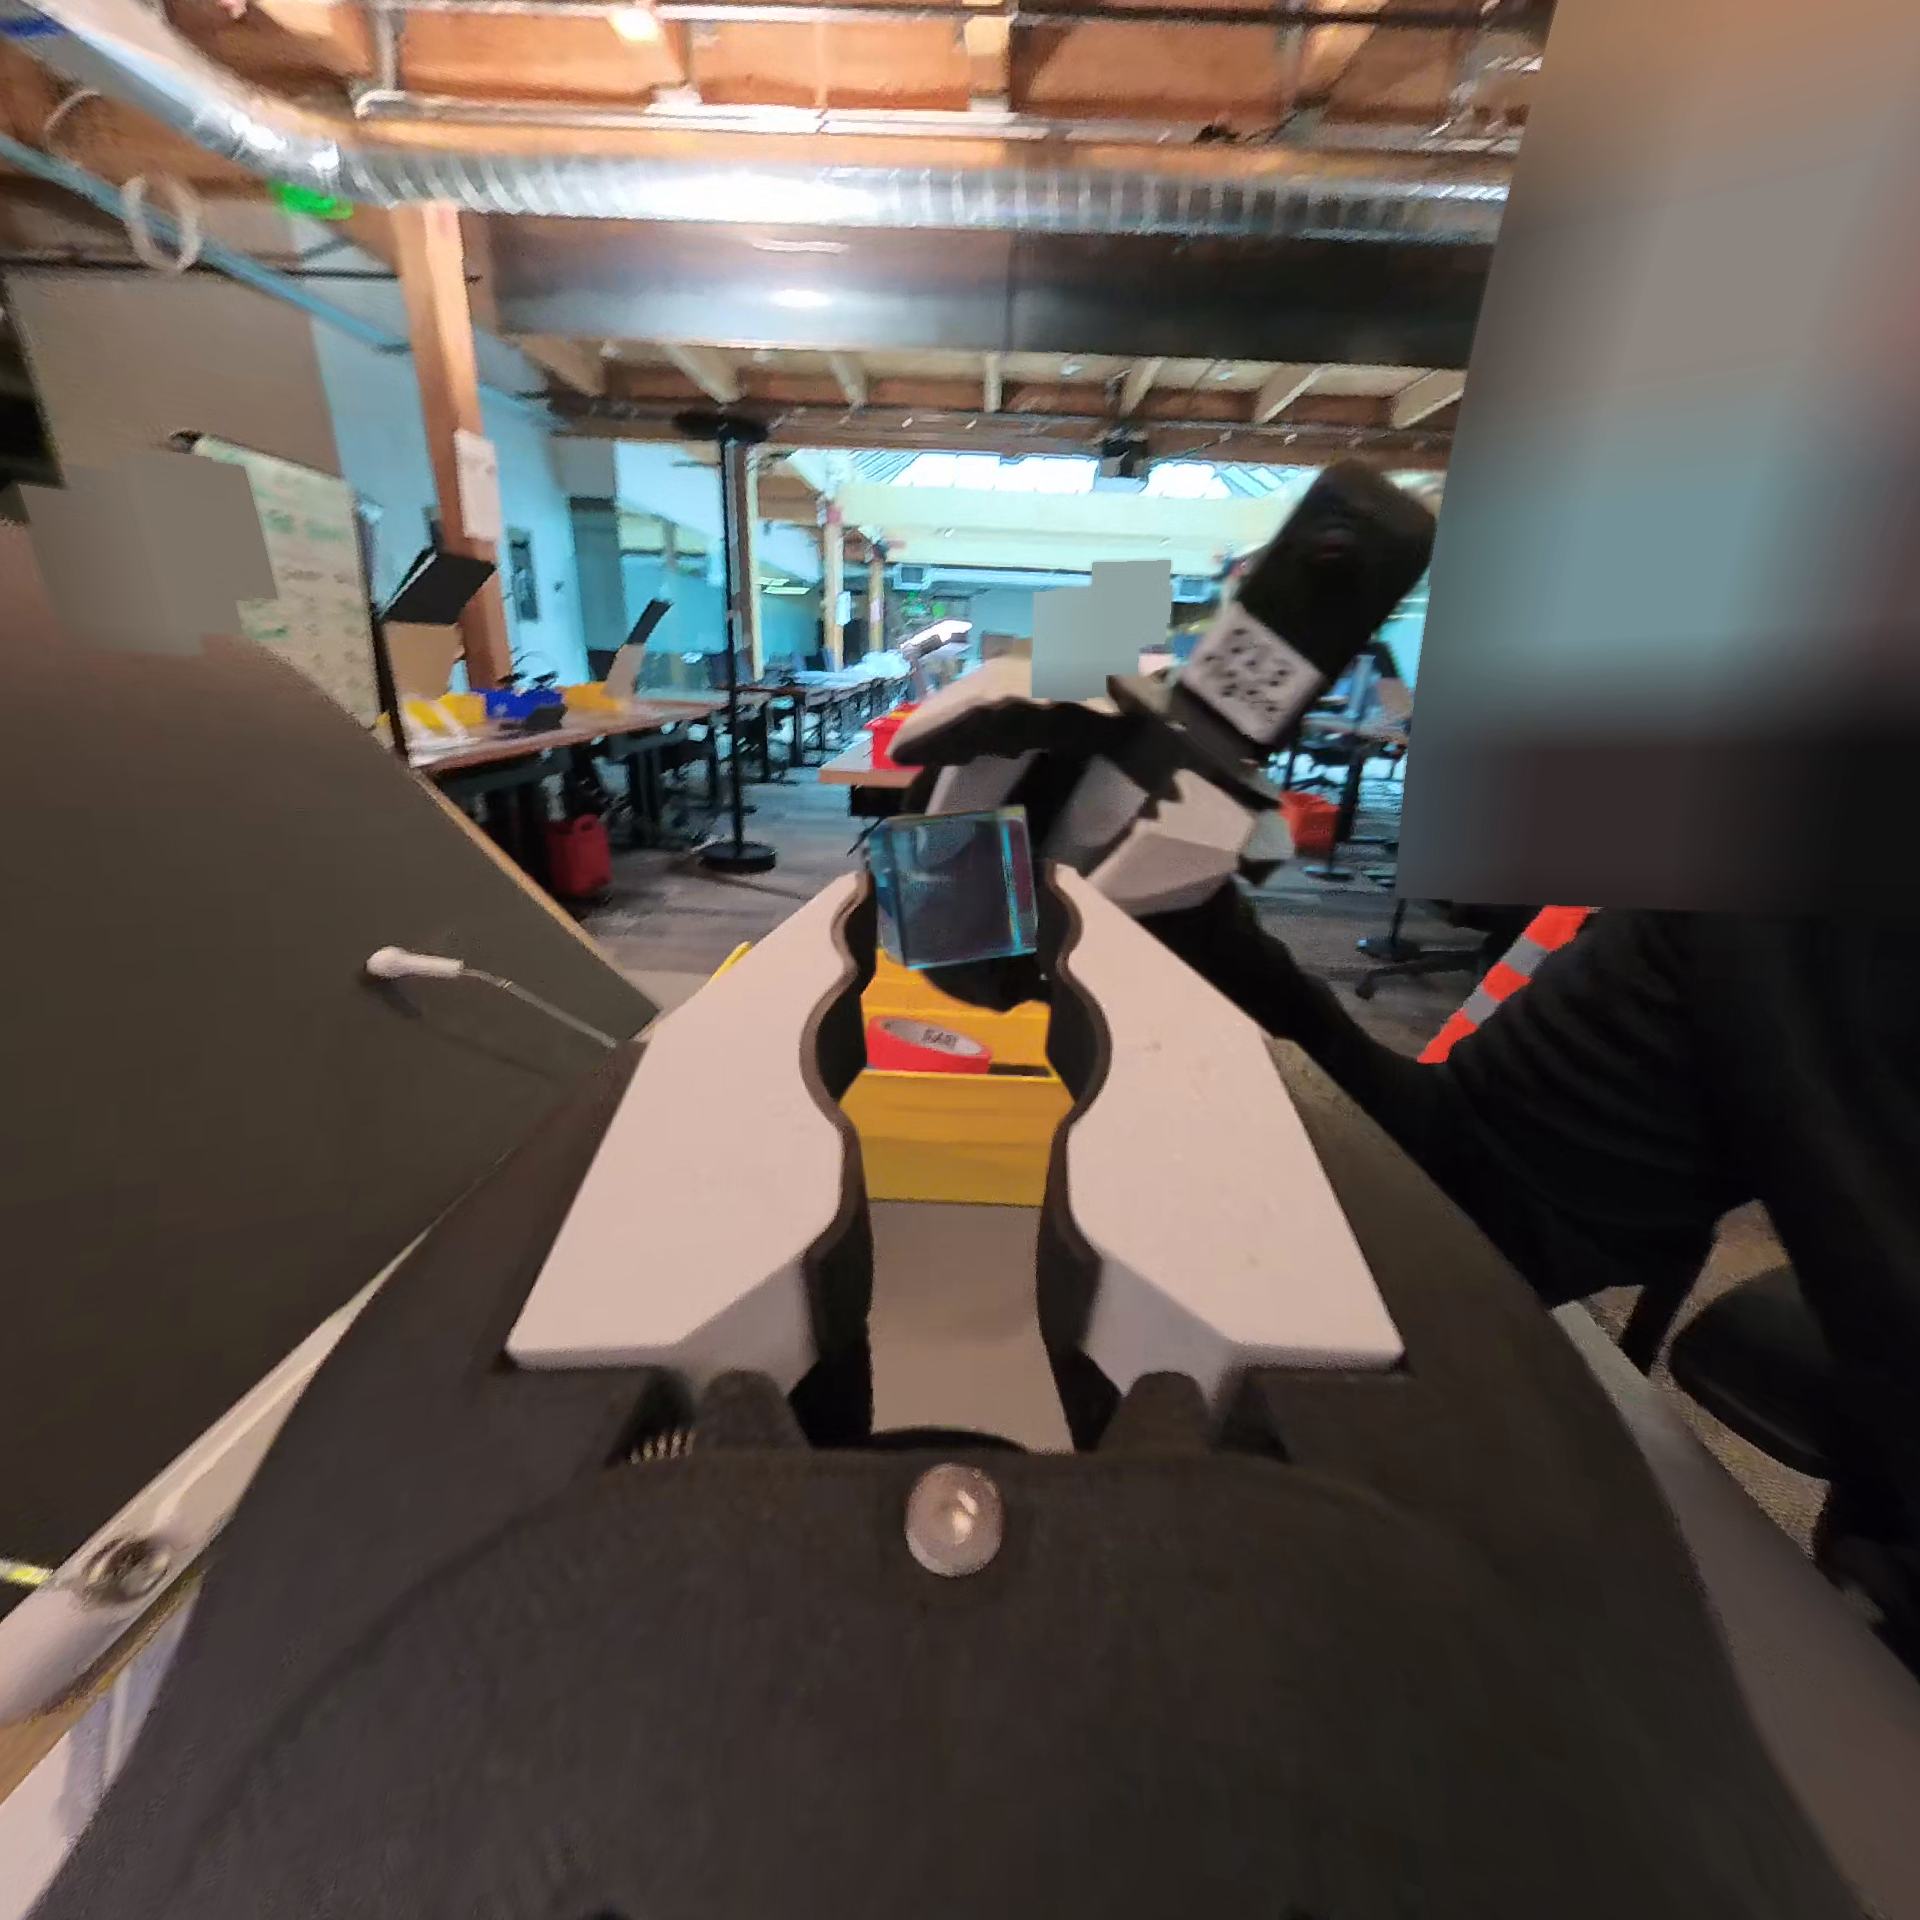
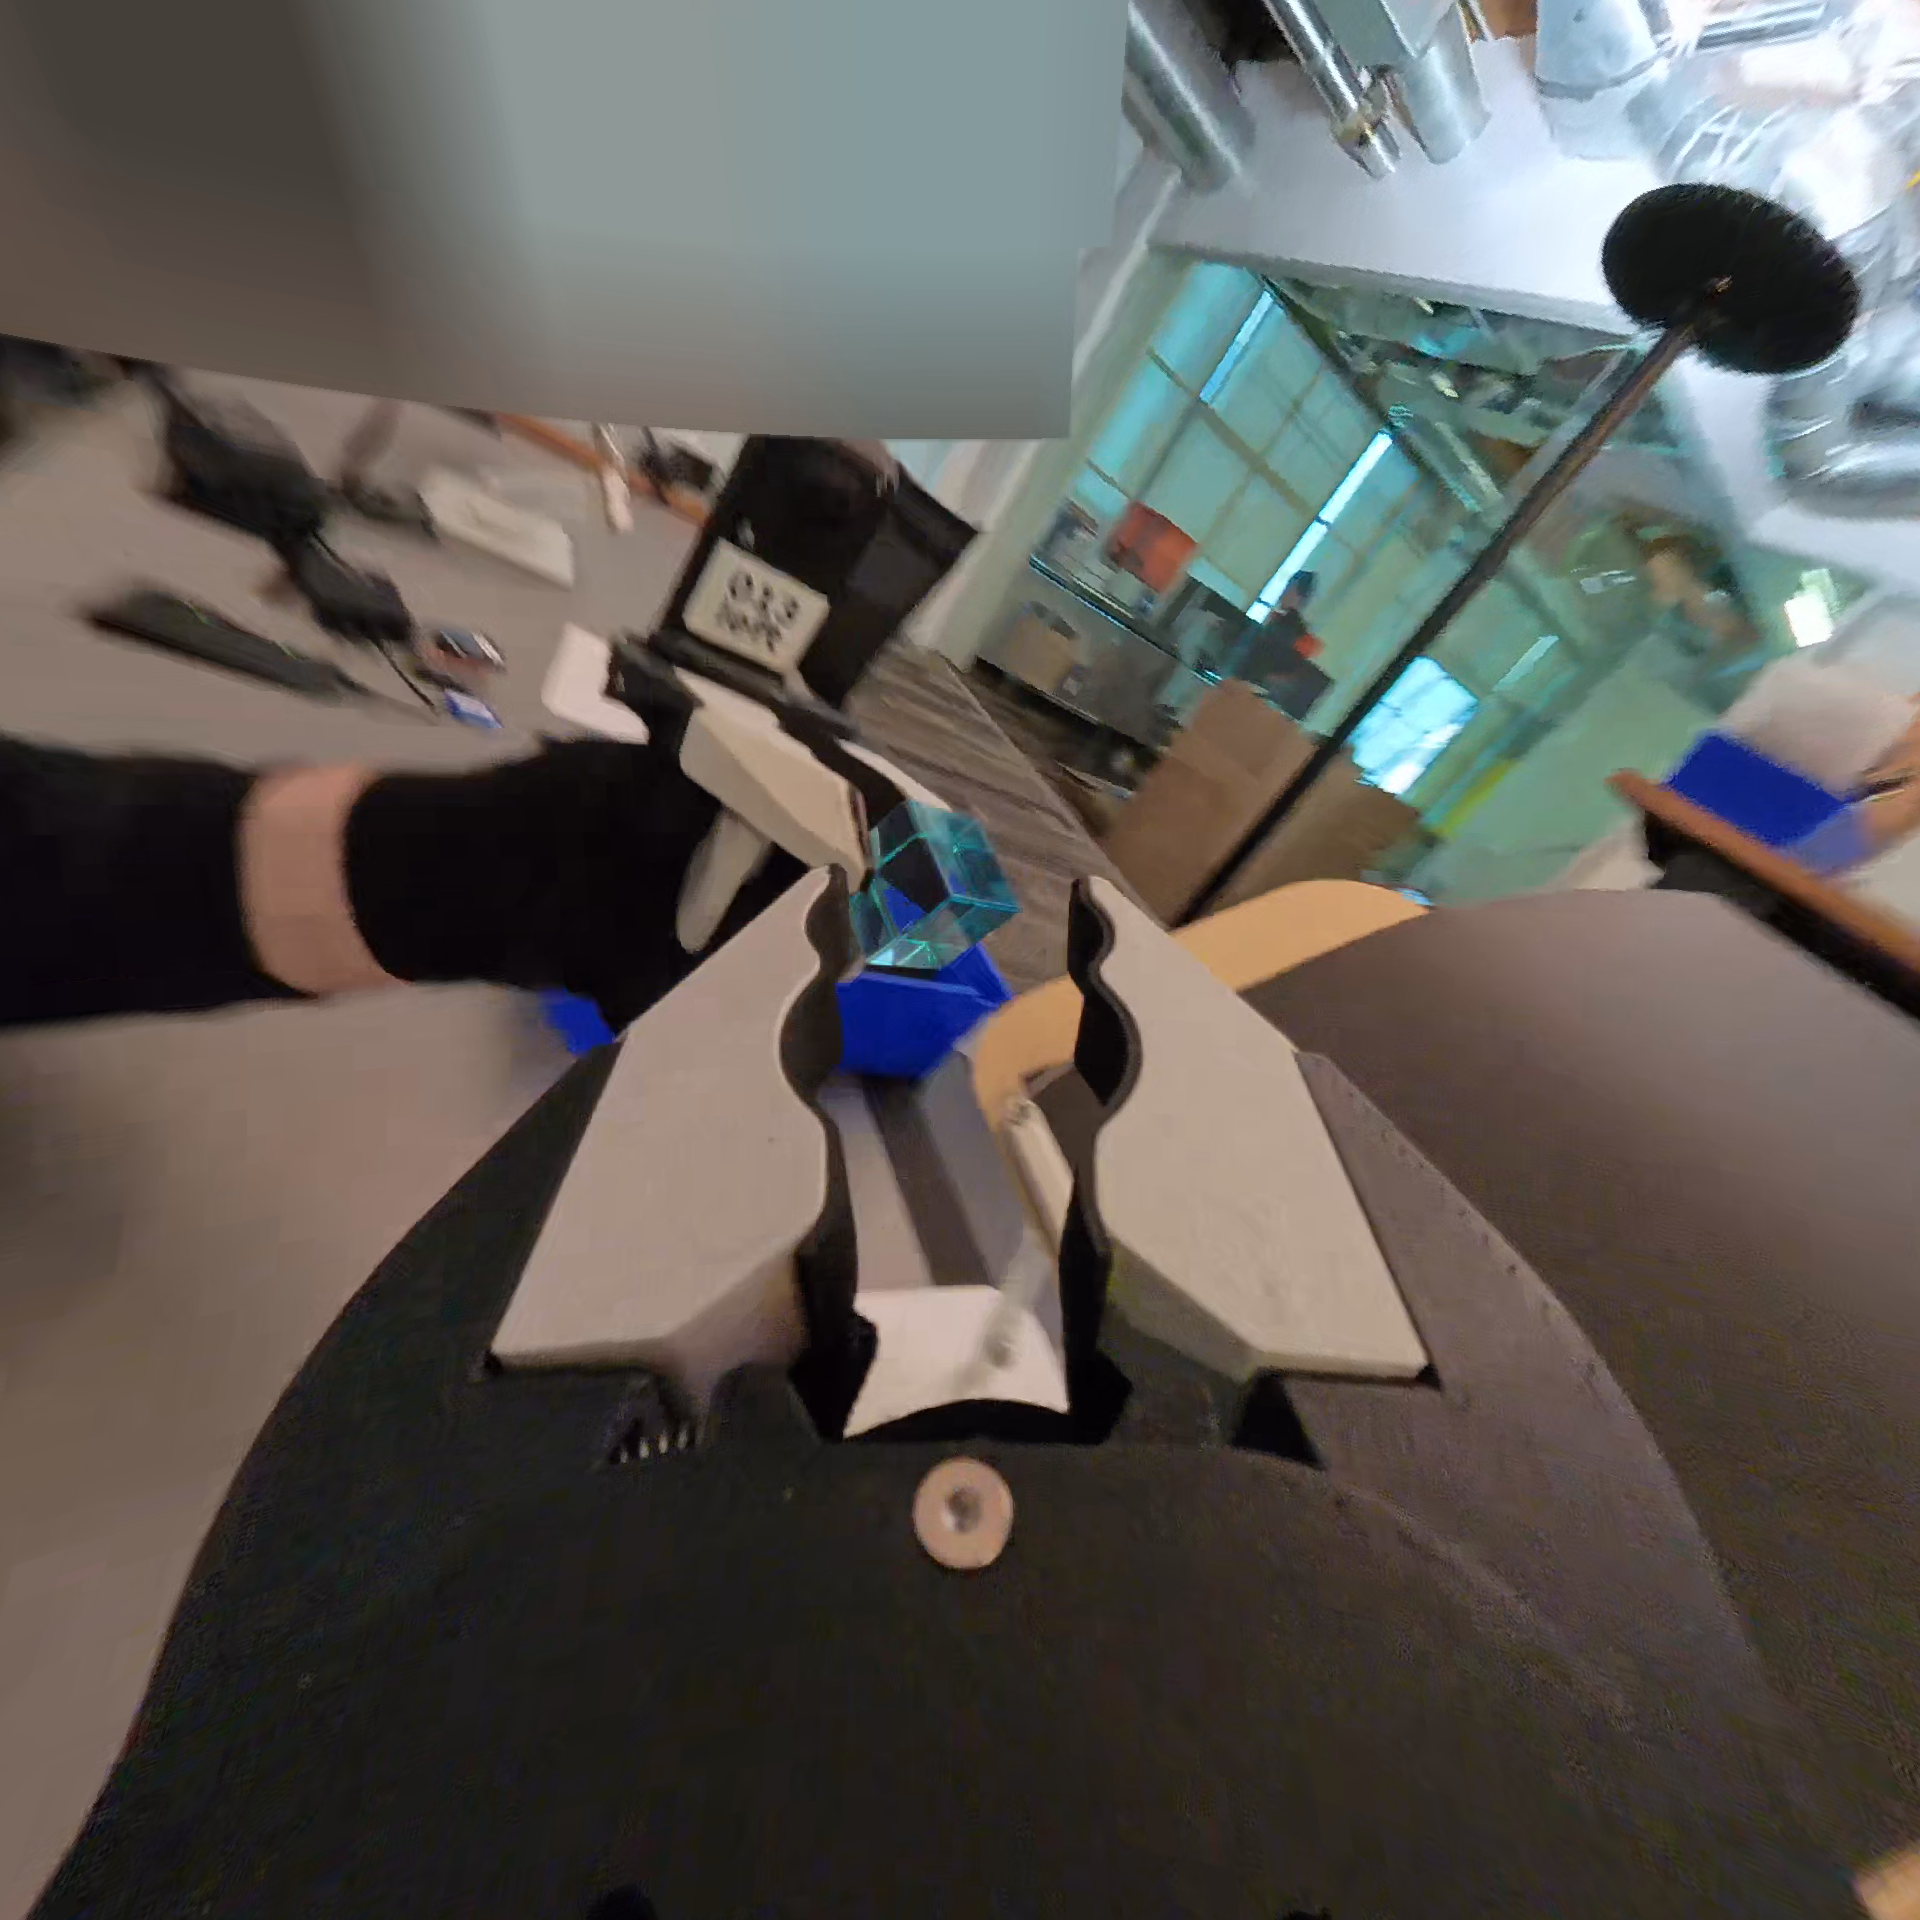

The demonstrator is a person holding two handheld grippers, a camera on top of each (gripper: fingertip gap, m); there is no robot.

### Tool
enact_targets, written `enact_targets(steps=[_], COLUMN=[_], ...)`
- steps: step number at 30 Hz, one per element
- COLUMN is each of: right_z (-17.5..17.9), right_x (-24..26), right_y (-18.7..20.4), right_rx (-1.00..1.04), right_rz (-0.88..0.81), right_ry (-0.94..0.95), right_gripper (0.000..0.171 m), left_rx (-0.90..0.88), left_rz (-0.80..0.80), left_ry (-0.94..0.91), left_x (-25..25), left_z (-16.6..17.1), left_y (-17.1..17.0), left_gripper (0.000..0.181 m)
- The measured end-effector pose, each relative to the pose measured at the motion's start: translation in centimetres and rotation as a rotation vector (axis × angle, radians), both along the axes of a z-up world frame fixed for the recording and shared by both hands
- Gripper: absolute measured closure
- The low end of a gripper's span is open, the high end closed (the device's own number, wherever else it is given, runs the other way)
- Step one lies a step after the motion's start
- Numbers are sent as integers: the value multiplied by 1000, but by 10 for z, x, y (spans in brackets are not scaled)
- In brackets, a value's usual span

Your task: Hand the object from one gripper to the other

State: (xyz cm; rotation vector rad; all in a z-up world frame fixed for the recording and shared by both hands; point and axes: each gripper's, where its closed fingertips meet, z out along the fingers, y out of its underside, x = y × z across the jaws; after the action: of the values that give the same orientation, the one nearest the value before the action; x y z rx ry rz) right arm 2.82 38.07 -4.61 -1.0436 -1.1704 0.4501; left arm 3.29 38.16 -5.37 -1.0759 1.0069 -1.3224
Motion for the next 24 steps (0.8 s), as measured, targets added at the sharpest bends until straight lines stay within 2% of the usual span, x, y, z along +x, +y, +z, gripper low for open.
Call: enact_targets(steps=[5, 11, 19, 24], right_z=[8, 6, 3, 4], right_x=[0, -8, -11, -10], right_y=[-11, -23, -32, -29], right_rx=[-193, -256, -341, -332], right_rz=[197, 291, 386, 369], right_ry=[150, 154, 153, 154], right_gripper=[126, 139, 146, 147], left_rx=[90, 140, 164, 153], left_rz=[-104, -138, -163, -156], left_ry=[-78, -95, -93, -97], left_x=[-1, 1, 1, 3], left_z=[7, 7, 5, 5], left_y=[-23, -33, -38, -36], left_gripper=[153, 153, 153, 154])
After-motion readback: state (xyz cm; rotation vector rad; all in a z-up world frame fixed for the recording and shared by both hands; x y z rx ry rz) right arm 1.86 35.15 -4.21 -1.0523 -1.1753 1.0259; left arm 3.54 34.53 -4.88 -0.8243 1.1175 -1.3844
